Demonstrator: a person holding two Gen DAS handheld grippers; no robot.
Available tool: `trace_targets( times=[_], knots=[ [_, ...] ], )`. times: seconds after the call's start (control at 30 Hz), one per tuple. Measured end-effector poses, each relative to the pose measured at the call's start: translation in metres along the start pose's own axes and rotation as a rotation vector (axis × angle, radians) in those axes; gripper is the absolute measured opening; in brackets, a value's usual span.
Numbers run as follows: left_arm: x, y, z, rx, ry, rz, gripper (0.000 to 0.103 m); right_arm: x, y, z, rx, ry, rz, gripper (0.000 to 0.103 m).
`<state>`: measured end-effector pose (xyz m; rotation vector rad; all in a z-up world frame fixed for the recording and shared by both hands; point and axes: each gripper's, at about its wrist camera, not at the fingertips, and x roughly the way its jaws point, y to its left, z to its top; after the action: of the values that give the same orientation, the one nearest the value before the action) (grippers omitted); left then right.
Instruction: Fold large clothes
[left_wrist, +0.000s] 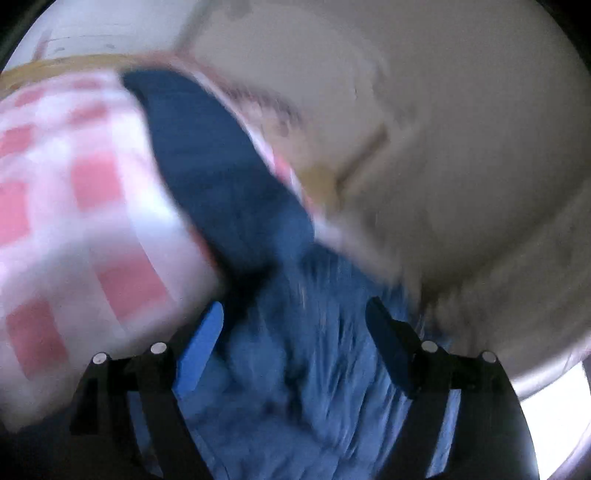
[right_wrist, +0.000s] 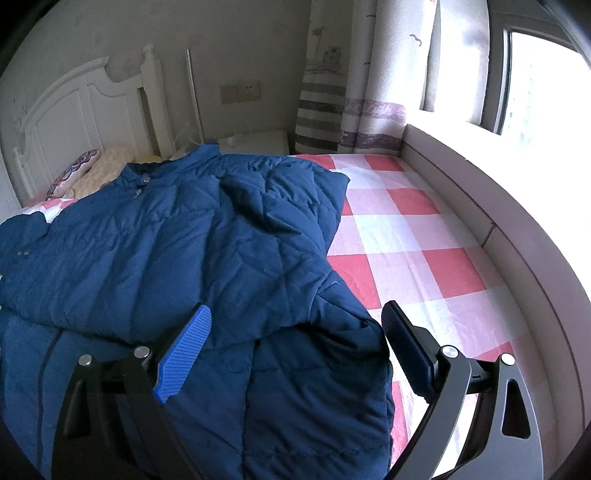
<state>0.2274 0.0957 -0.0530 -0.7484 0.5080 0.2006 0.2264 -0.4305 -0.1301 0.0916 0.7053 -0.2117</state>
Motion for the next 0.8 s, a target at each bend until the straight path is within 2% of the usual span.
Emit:
trace_targets(
  times=[0.03,0.07,0.13,0.17,0.23,0.27,0.3,0.37,0.4,0.47,0.5,0.57,0.7,0.8],
  knots=[
    [-0.003,-0.005,0.008,0.02,-0.015,-0.009,0.08,0.0,0.0,0.0,0.002,-0.002,-0.001,0.09],
    [0.005,-0.019,0.016,0.124,0.018,-0.013,0.081,-0.001,0.0,0.0,0.003,-0.004,-0.001,0.09],
    [0.037,-0.049,0.013,0.325,0.152,-0.029,0.083,-0.002,-0.001,0.0,0.005,-0.009,-0.003,0.09],
    [0.056,-0.059,0.003,0.428,0.229,-0.027,0.083,-0.002,-0.001,0.0,0.006,-0.011,-0.004,0.09],
    [0.094,-0.065,-0.02,0.555,0.347,0.038,0.081,-0.004,-0.003,0.0,0.014,-0.021,-0.003,0.09],
    [0.108,-0.066,-0.03,0.578,0.398,0.054,0.081,-0.005,-0.004,-0.001,0.02,-0.027,-0.004,0.09],
    [0.121,-0.063,-0.045,0.627,0.435,0.072,0.087,-0.007,-0.006,-0.001,0.031,-0.034,-0.005,0.09],
    [0.12,-0.065,-0.073,0.8,0.354,0.093,0.099,-0.009,-0.01,-0.001,0.055,-0.04,-0.01,0.09],
    [0.12,-0.07,-0.083,0.868,0.347,0.114,0.099,-0.009,-0.012,-0.001,0.068,-0.04,-0.01,0.09],
    [0.114,-0.076,-0.086,0.899,0.335,0.106,0.101,-0.01,-0.019,0.0,0.11,-0.041,-0.028,0.09],
    [0.117,-0.072,-0.083,0.885,0.343,0.1,0.101,-0.014,-0.019,0.002,0.124,-0.057,-0.047,0.09],
    [0.116,-0.078,-0.085,0.854,0.345,0.077,0.101,-0.024,-0.015,0.009,0.112,-0.099,-0.032,0.09],
    [0.113,-0.074,-0.085,0.819,0.335,0.034,0.101,-0.03,0.023,0.037,-0.019,-0.128,0.021,0.09],
    [0.095,-0.072,-0.076,0.767,0.318,-0.024,0.101,-0.002,0.061,0.045,-0.19,-0.059,0.001,0.09]
  ],
)
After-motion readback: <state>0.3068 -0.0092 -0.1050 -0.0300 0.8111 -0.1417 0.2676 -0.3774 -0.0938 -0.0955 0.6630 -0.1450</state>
